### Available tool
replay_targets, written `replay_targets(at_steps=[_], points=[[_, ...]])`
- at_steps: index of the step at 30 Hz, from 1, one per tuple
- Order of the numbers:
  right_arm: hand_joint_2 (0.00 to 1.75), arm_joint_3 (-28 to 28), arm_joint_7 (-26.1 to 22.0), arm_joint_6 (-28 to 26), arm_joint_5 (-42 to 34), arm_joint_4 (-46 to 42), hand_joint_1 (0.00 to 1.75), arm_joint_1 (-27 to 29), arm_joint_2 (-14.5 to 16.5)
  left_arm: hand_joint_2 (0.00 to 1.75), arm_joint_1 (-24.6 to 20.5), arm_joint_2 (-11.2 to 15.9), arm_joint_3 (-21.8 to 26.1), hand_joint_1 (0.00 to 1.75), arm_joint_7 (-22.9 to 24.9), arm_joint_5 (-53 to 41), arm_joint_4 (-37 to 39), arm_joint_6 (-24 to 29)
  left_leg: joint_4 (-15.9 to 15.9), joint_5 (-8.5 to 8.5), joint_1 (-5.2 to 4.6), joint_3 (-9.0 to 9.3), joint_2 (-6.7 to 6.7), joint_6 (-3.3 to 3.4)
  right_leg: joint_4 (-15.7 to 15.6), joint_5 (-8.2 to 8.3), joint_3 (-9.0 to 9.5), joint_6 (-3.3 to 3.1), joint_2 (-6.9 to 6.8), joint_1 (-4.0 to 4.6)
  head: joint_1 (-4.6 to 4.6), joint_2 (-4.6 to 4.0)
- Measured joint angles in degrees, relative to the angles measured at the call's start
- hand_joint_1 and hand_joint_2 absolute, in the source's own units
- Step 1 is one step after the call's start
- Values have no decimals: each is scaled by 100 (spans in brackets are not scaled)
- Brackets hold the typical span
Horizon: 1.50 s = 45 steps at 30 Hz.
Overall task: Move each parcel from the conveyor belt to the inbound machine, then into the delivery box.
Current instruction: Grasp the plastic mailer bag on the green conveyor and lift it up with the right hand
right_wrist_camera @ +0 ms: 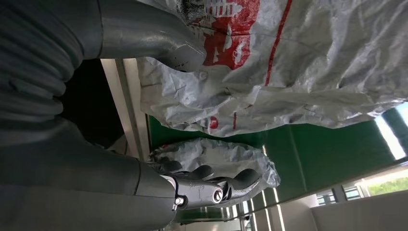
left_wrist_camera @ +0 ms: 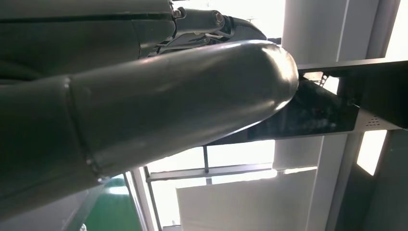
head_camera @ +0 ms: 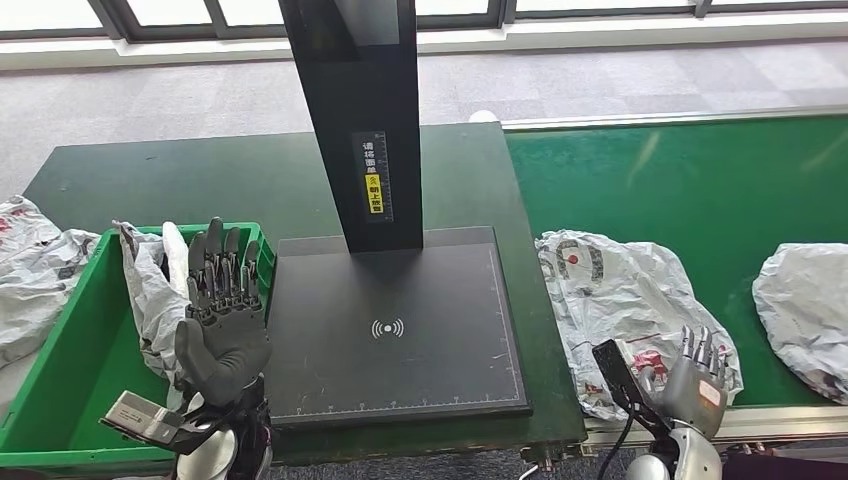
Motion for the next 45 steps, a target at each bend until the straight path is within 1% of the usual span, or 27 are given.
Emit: replay_targets(at_steps=[2,3,7,11,12,16,22,26,34,40,45], points=[[175,-324,17,-59,137,629,0,-185,-38,0,-35,-22,52,0,0,-80,106,44,0,-1,0,-3,0,1,0,-1,-4,0,0,0,0,0],[175,-371,25,-63,153,735,0,-218,-39,0,-35,-30,61,0,0,-93,128,47,0,-1,0,-3,1,1,1,-1,-5,1,0,0,0,0],[175,-431,93,23,181,821,0,-244,-38,0,-33,-54,76,0,0,-114,175,84,-1,-1,0,-5,-1,1,1,-3,-5,2,0,0,0,0],[175,-468,260,221,235,858,0,-270,-38,0,-34,-71,79,0,0,-187,195,105,0,-2,0,-6,0,2,1,-3,-5,2,0,0,0,0],[175,-475,294,263,263,906,2,-295,-39,0,-35,-73,79,0,0,-197,203,109,0,-2,0,-6,1,2,1,-3,-5,2,0,-1,0,0],[175,-493,324,298,403,1440,175,-551,-50,0,-84,-80,79,0,0,-198,274,142,1,-1,0,-5,4,3,1,0,-5,4,1,-1,0,0],[175,-490,241,444,557,2586,175,-1080,-33,0,-257,-83,79,0,3,-192,412,147,1,6,2,-3,3,3,2,4,-2,3,1,2,0,0],[175,-487,253,442,589,3000,175,-1312,-19,0,-284,-86,79,0,4,-193,479,147,1,4,3,5,8,3,1,4,1,3,9,4,0,0],[175,-467,284,531,603,3304,175,-1522,-19,0,-301,-87,79,0,5,-192,537,147,2,1,4,22,11,3,0,3,18,4,11,5,0,0],[175,-358,345,755,637,3328,175,-1479,-13,0,-302,-87,79,0,8,-191,619,147,2,-4,4,41,13,4,-2,-1,37,7,13,6,0,0],[175,-217,346,835,670,3315,175,-1429,-7,0,-306,-87,79,0,9,-190,672,141,4,-4,4,52,13,4,-2,0,50,7,14,6,0,0]])
